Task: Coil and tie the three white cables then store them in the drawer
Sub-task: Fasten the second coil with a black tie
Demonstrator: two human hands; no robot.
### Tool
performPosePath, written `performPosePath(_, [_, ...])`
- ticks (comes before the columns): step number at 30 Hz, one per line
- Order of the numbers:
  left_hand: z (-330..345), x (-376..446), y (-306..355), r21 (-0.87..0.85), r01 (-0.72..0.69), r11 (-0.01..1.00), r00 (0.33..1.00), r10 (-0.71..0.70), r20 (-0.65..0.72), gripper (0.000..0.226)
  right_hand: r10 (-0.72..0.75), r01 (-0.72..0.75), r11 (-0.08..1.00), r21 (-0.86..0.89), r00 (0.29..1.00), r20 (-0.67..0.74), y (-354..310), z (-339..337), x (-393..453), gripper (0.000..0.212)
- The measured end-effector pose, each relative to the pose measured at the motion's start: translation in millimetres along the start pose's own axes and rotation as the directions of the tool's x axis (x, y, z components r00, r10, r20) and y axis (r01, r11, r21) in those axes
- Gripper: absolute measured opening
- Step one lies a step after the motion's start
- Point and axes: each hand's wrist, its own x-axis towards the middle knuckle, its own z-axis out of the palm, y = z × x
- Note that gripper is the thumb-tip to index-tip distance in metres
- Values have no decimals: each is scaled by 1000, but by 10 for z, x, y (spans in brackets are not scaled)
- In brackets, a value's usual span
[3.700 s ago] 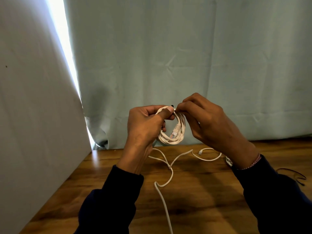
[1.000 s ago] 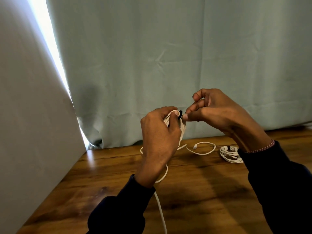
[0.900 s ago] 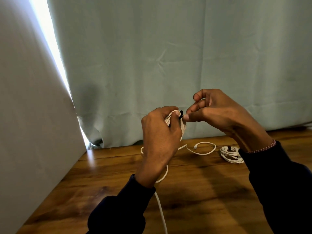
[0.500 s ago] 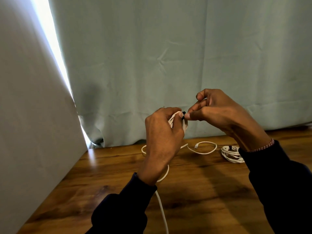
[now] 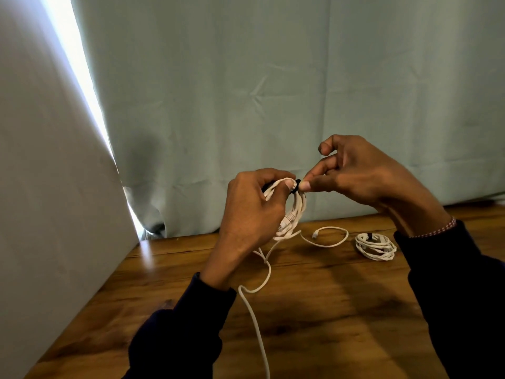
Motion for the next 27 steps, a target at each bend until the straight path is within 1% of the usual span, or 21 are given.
performPosePath(4, [-78, 33, -19, -29, -4, 1000, 997, 6, 75, 19, -43, 43, 999, 8, 999, -9, 7, 9, -8, 51])
performPosePath(7, [-142, 62, -51, -96, -10, 995, 994, 20, 108, 18, -77, 78, 996, 43, 996, -39, -4, -6, -15, 43])
performPosePath(9, [-176, 76, -67, -149, -20, 989, 989, 41, 144, 18, -95, 99, 993, 64, 994, -58, -9, -25, -23, 44])
performPosePath(12, [-208, 72, -56, -199, -41, 979, 983, 74, 166, 18, -135, 138, 988, 66, 990, -40, -12, -47, -37, 49])
performPosePath(15, [-223, 71, -41, -241, -50, 969, 983, 91, 158, 17, -196, 199, 977, 80, 980, -37, -2, -85, -46, 36])
performPosePath(17, [-245, 83, -56, -273, -36, 961, 989, 74, 131, 17, -238, 242, 968, 71, 970, -52, -9, -111, -65, 32])
performPosePath(19, [-264, 97, -75, -325, -11, 946, 991, 53, 120, 18, -285, 290, 954, 74, 956, -67, -26, -125, -91, 34])
performPosePath(24, [-268, 107, -106, -474, 78, 877, 986, 1, 164, 21, -414, 416, 909, 21, 908, -60, -85, -51, -130, 15])
performPosePath(27, [-278, 121, -106, -532, 114, 839, 983, -20, 180, 24, -444, 441, 896, -49, 892, -86, -106, -42, -130, 13])
